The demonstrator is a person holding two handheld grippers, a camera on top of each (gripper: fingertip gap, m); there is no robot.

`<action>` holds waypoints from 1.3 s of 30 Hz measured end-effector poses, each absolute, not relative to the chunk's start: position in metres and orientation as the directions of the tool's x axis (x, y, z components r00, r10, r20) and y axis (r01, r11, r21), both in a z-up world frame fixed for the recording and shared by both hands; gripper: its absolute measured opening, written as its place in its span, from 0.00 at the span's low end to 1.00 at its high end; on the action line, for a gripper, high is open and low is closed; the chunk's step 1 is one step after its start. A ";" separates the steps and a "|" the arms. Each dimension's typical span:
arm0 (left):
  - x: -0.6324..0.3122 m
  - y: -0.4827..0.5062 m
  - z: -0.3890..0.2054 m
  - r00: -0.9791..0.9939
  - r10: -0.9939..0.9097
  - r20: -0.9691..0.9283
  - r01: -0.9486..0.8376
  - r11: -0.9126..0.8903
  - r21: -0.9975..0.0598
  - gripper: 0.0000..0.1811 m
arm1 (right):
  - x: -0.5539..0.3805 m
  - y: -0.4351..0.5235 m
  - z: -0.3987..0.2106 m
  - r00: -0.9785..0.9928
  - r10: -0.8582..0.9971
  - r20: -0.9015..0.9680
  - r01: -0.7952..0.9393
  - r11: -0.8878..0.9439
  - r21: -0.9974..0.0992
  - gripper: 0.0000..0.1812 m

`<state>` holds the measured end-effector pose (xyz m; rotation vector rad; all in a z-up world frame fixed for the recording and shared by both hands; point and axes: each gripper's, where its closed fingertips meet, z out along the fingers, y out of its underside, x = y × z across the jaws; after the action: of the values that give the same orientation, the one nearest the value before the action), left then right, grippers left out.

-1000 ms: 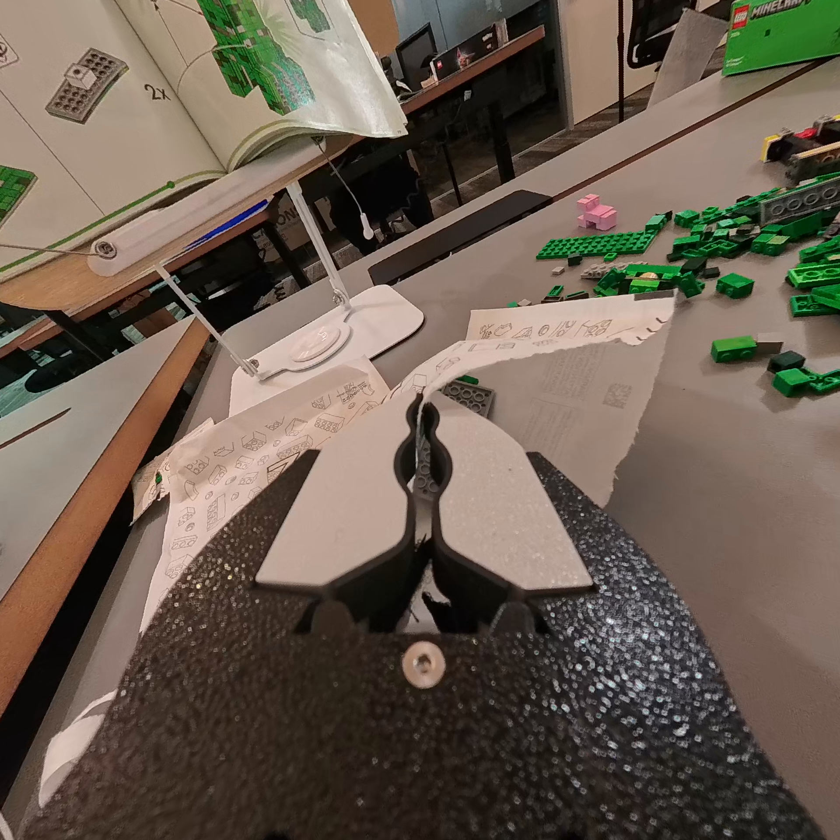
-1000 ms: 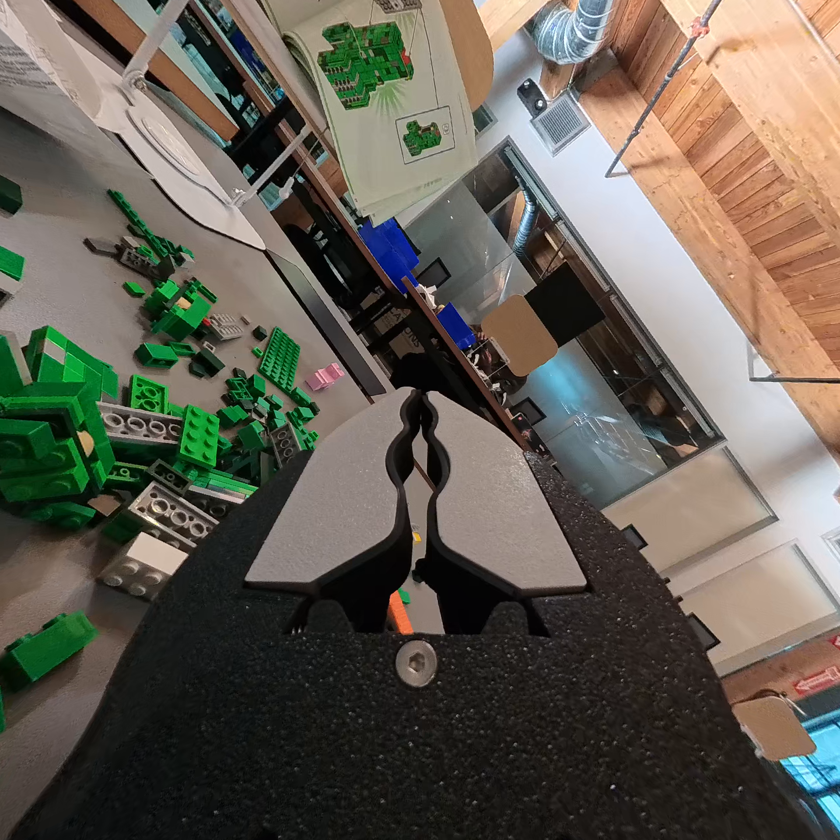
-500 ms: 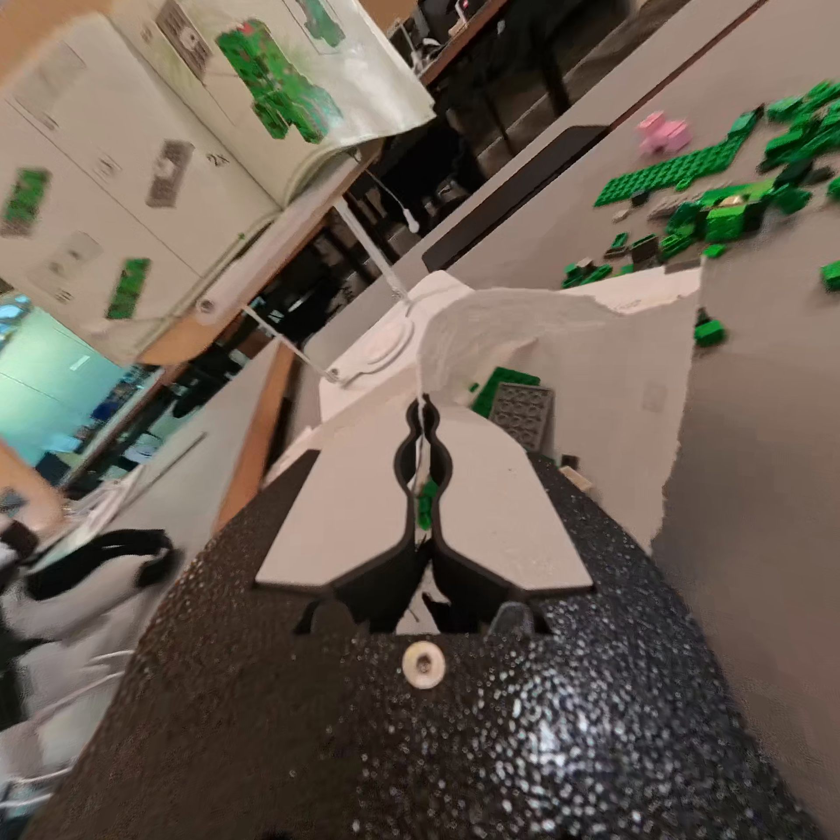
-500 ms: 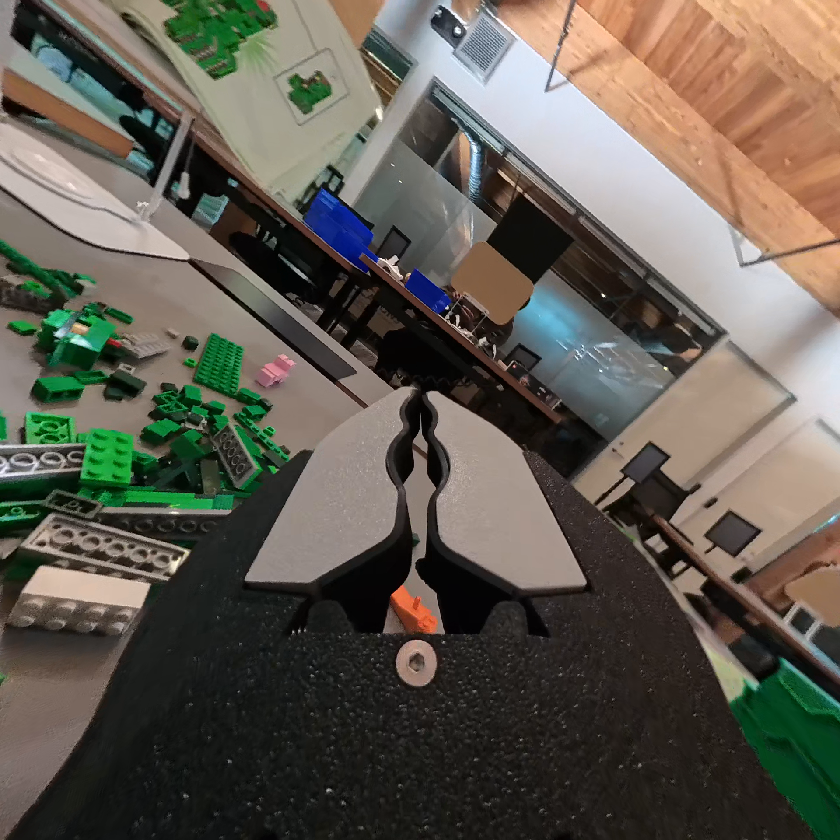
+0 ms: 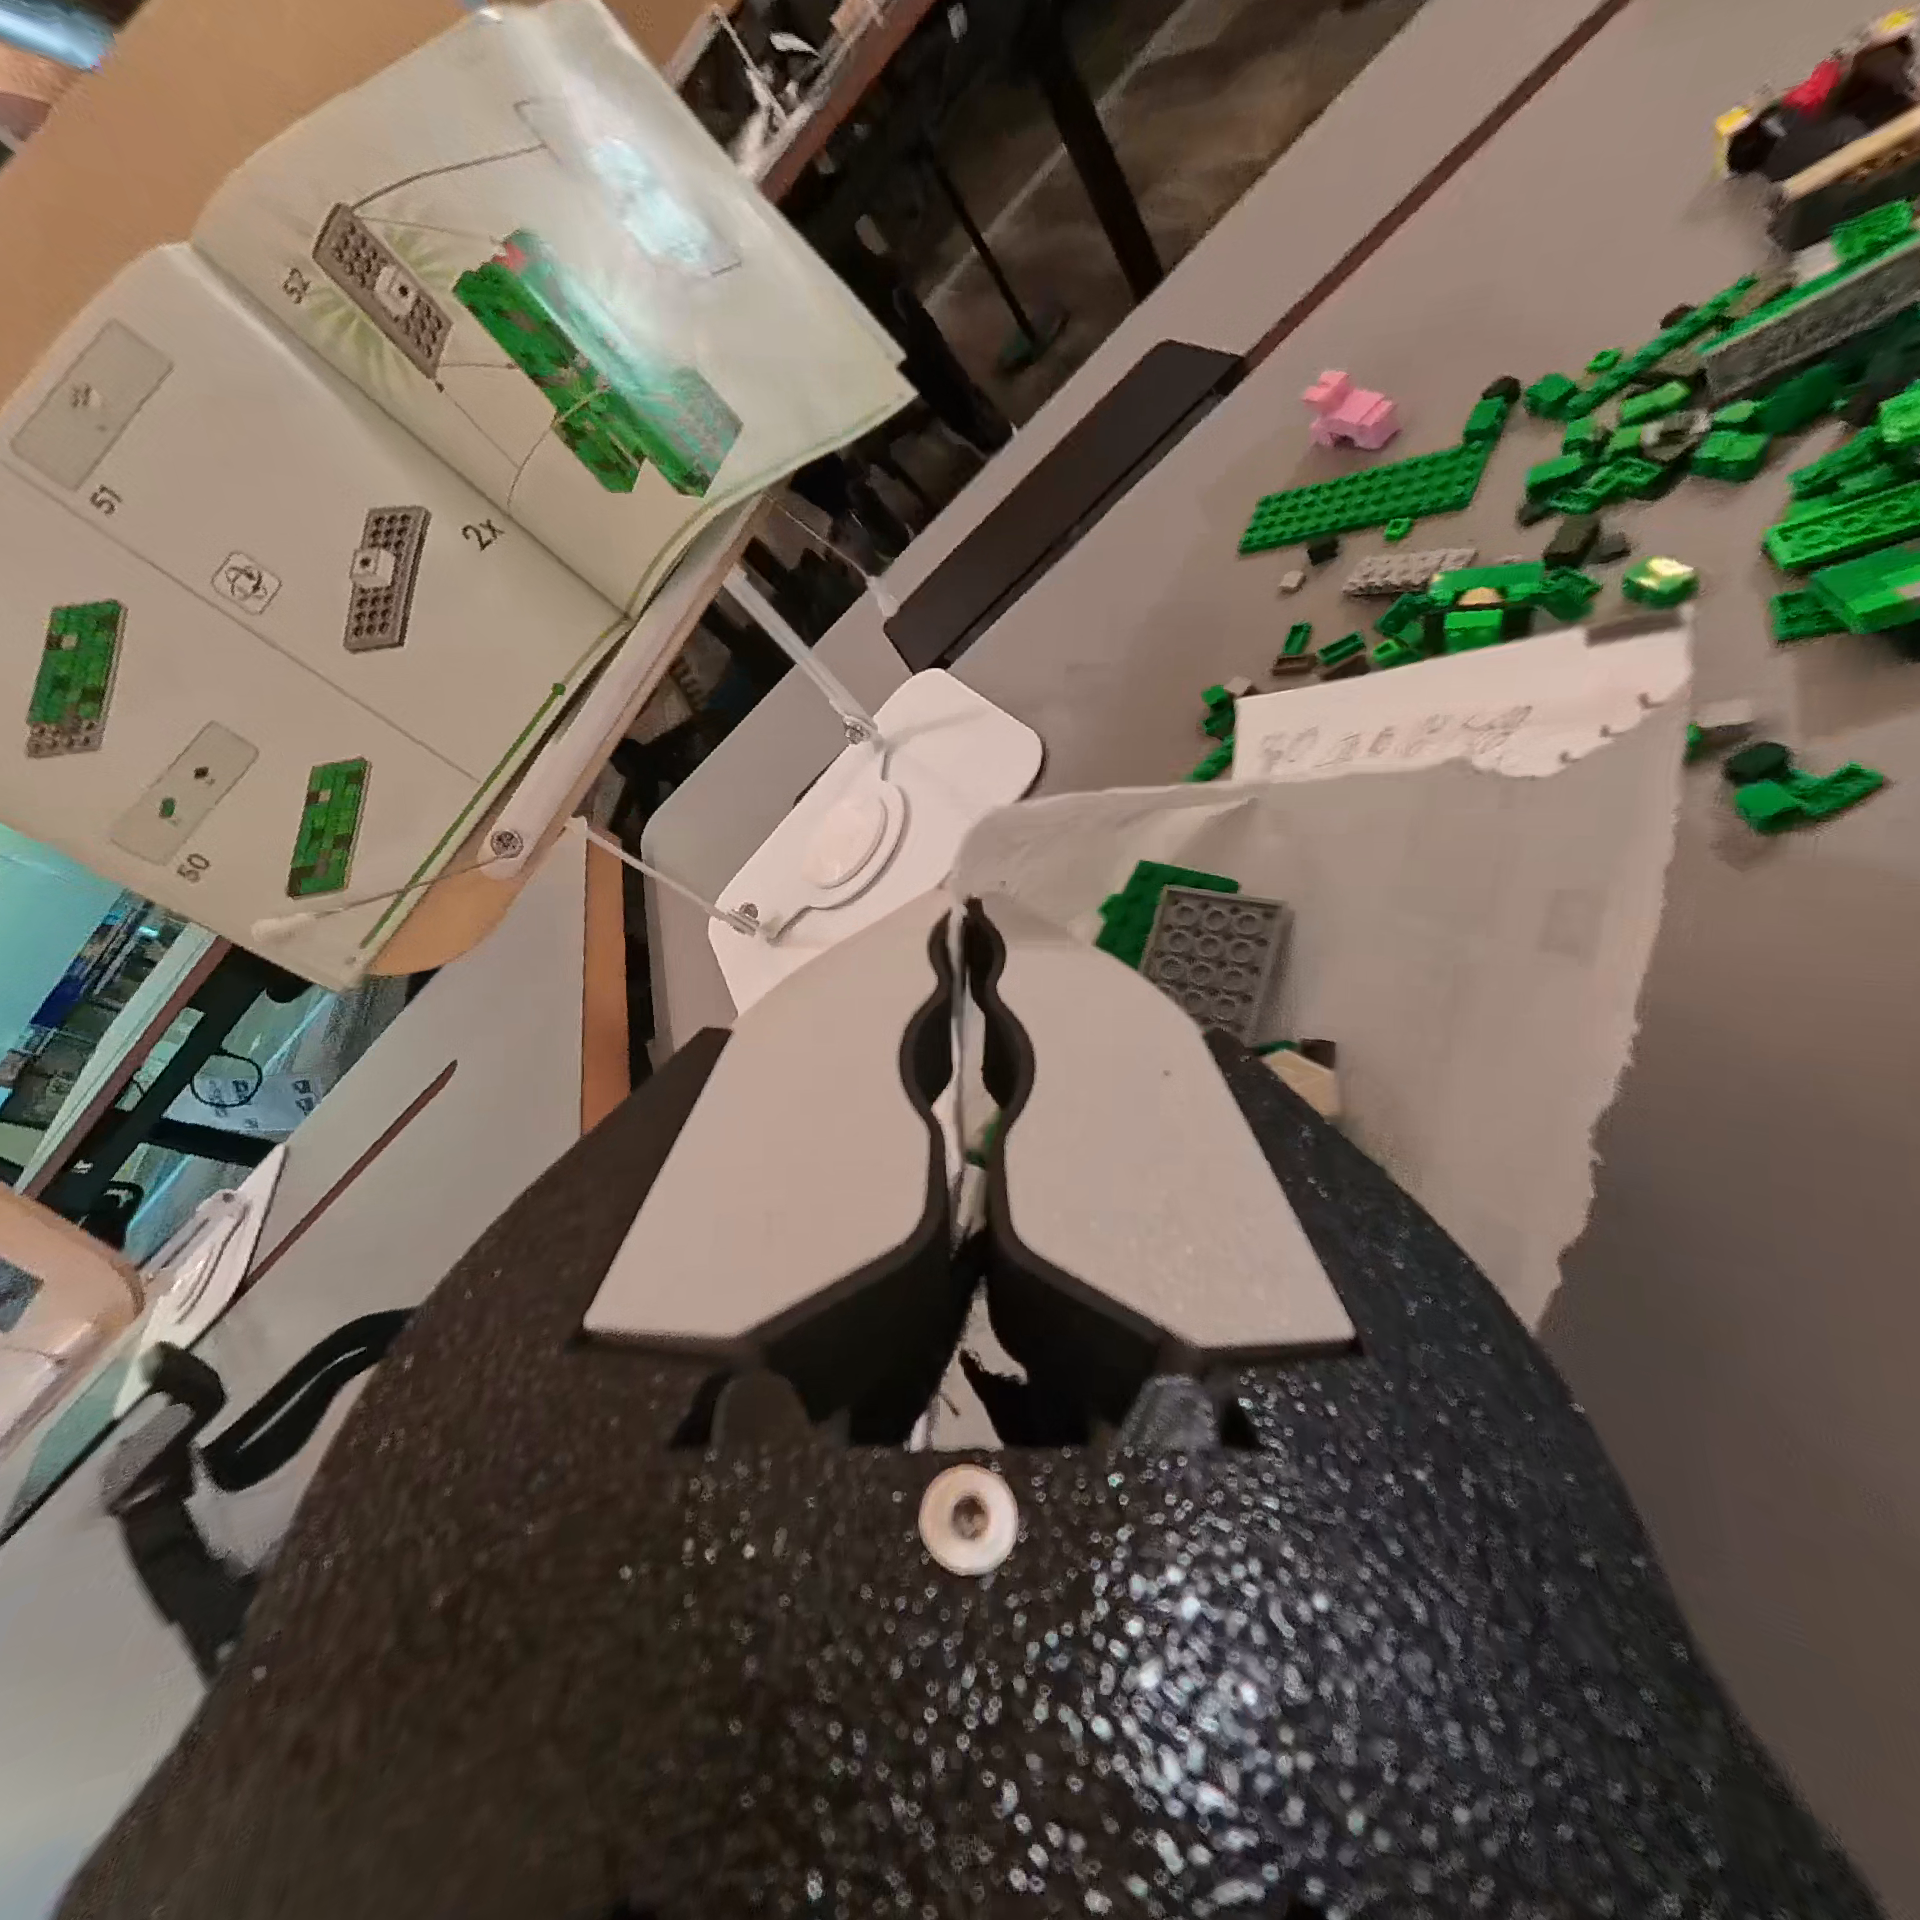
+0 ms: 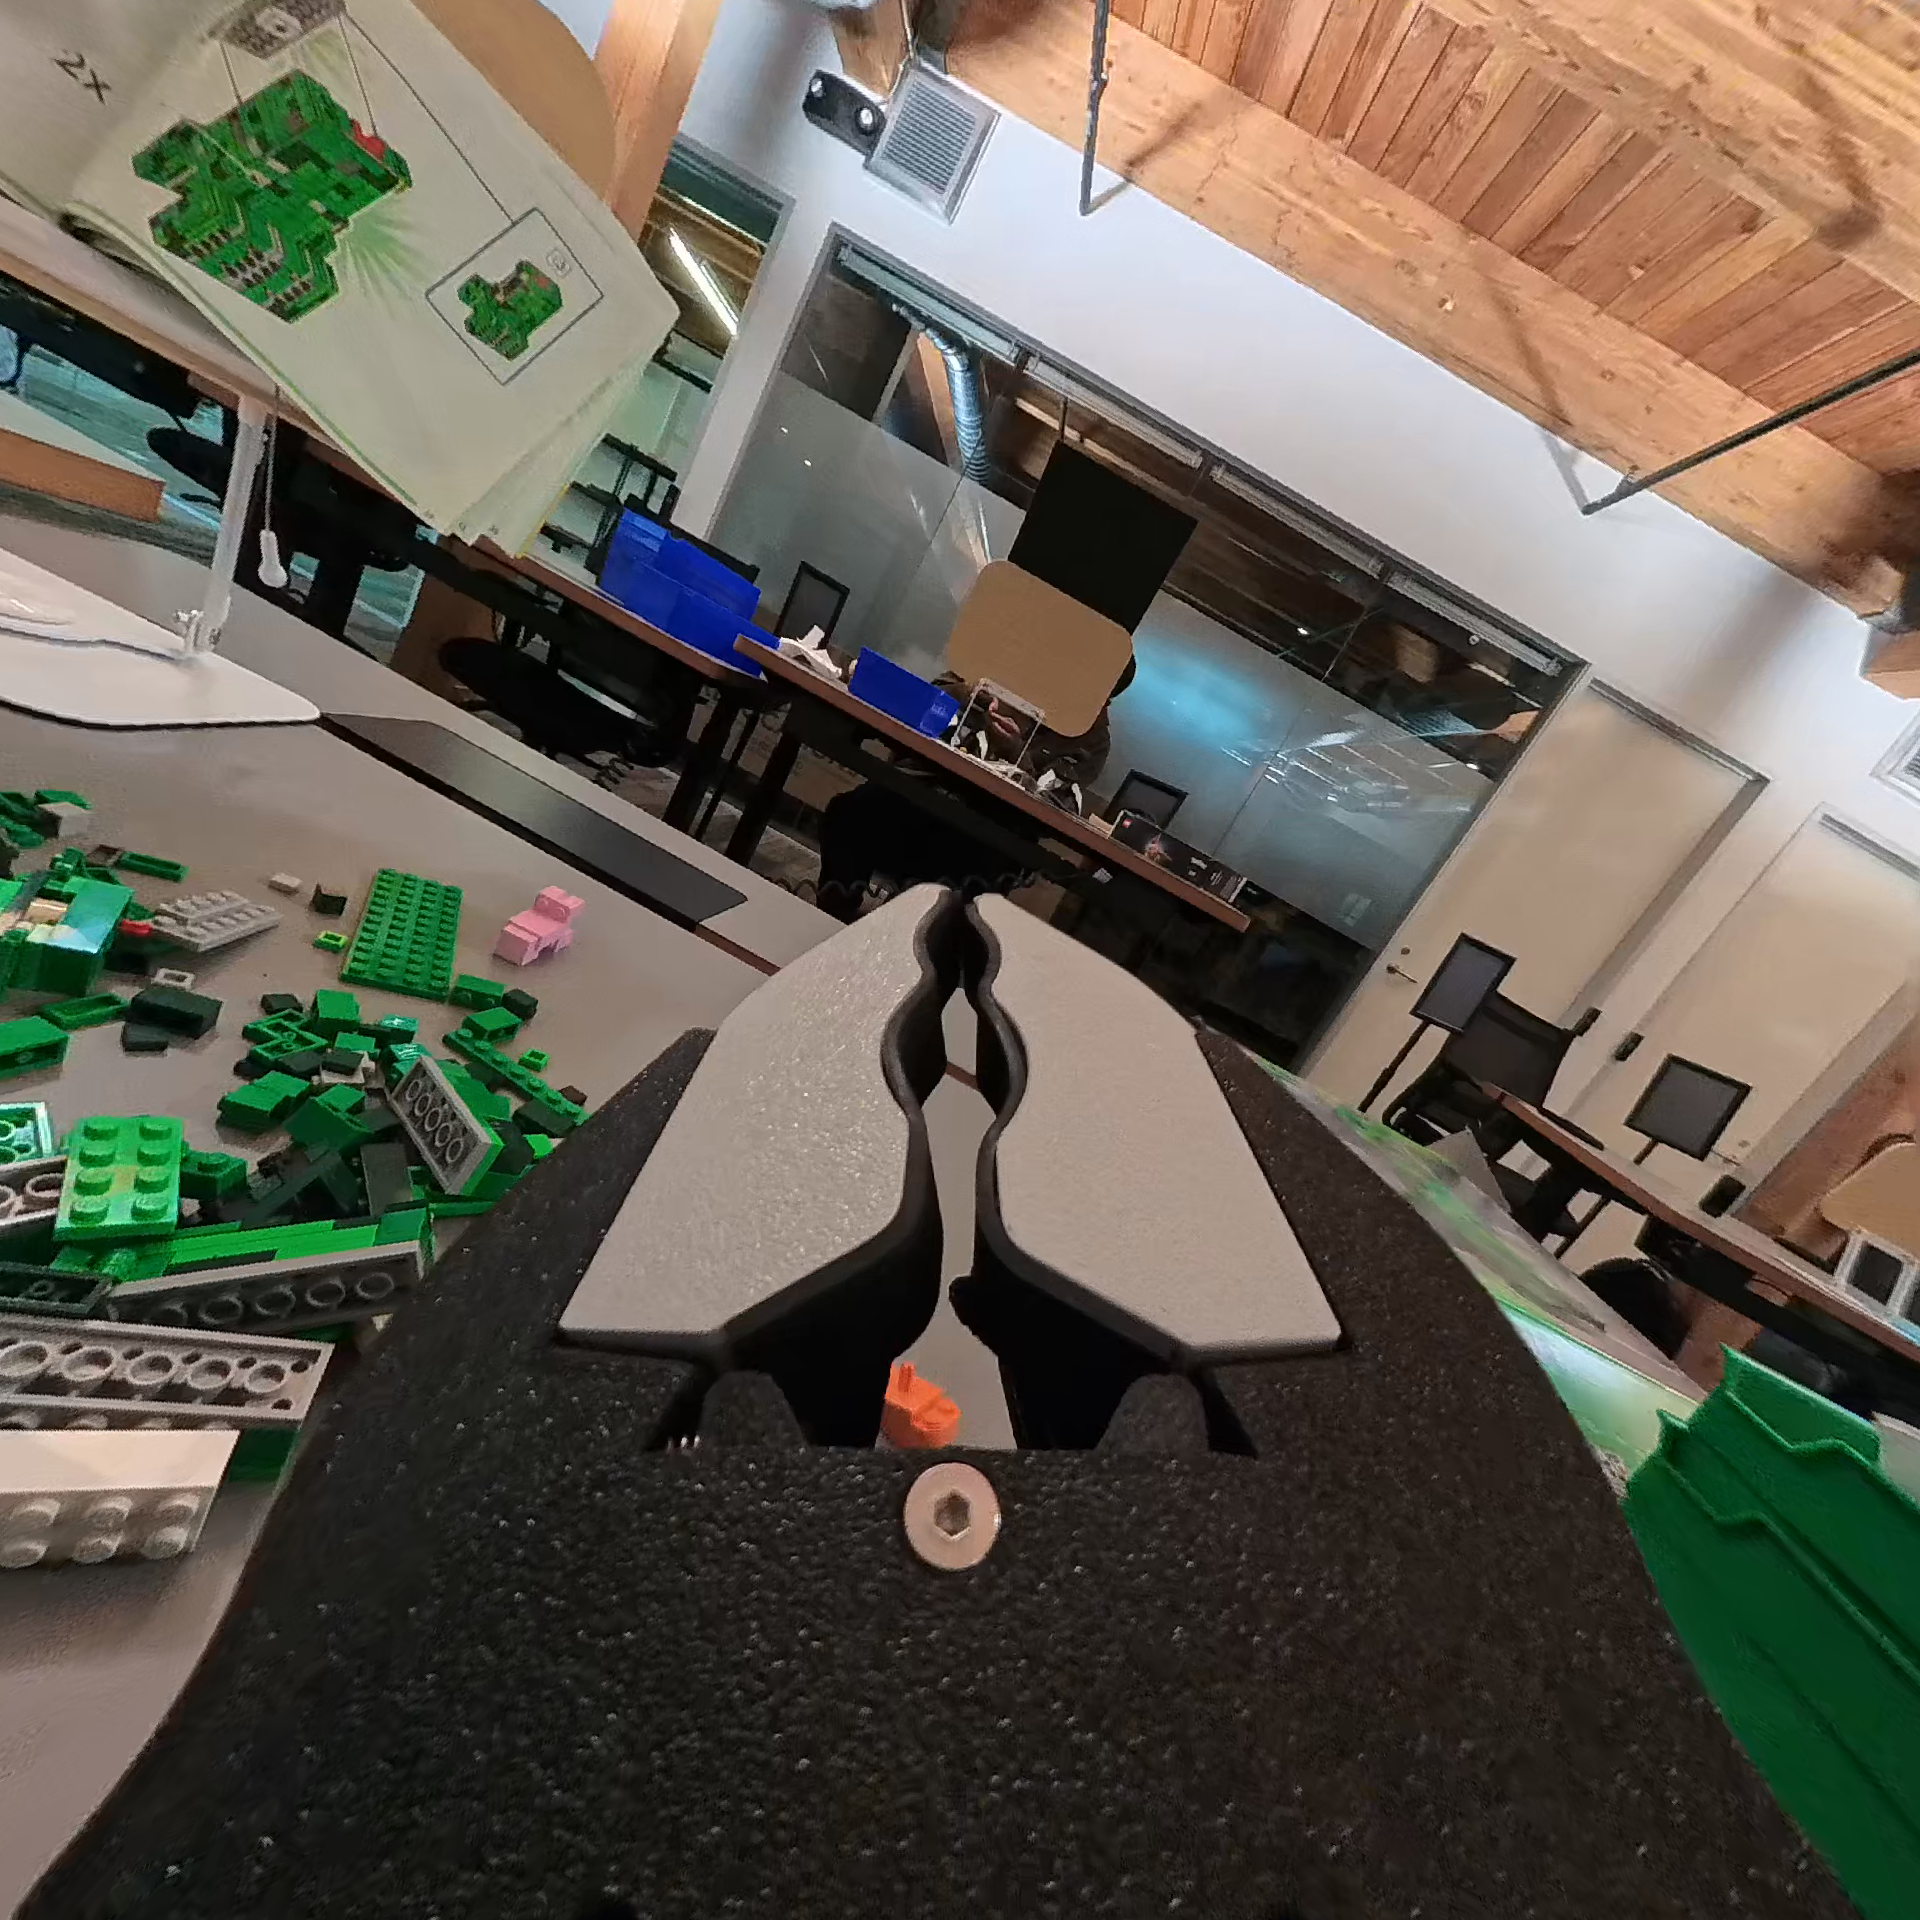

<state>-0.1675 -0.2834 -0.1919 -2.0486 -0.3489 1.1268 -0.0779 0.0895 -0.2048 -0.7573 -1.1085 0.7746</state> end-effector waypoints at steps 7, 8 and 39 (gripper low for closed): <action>-0.157 -0.280 -0.198 0.656 0.571 -0.494 0.094 -0.711 -0.697 0.00 | -0.077 0.083 -0.200 0.238 0.848 0.473 -0.182 0.517 -0.836 0.00; -0.154 -0.279 -0.202 0.677 0.585 -0.446 0.136 -0.695 -0.706 0.00 | -0.077 0.083 -0.200 0.239 0.845 0.479 -0.181 0.524 -0.833 0.00; -0.091 -0.315 -0.296 0.710 0.648 -0.275 0.452 -0.719 -0.528 0.33 | -0.014 0.179 -0.177 0.440 0.794 0.419 -0.127 0.517 -0.847 0.00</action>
<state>-0.0912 -0.3154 -0.2959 -2.4905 -0.8478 0.6286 -0.0139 0.1787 -0.1766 -0.8408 -0.9430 0.6649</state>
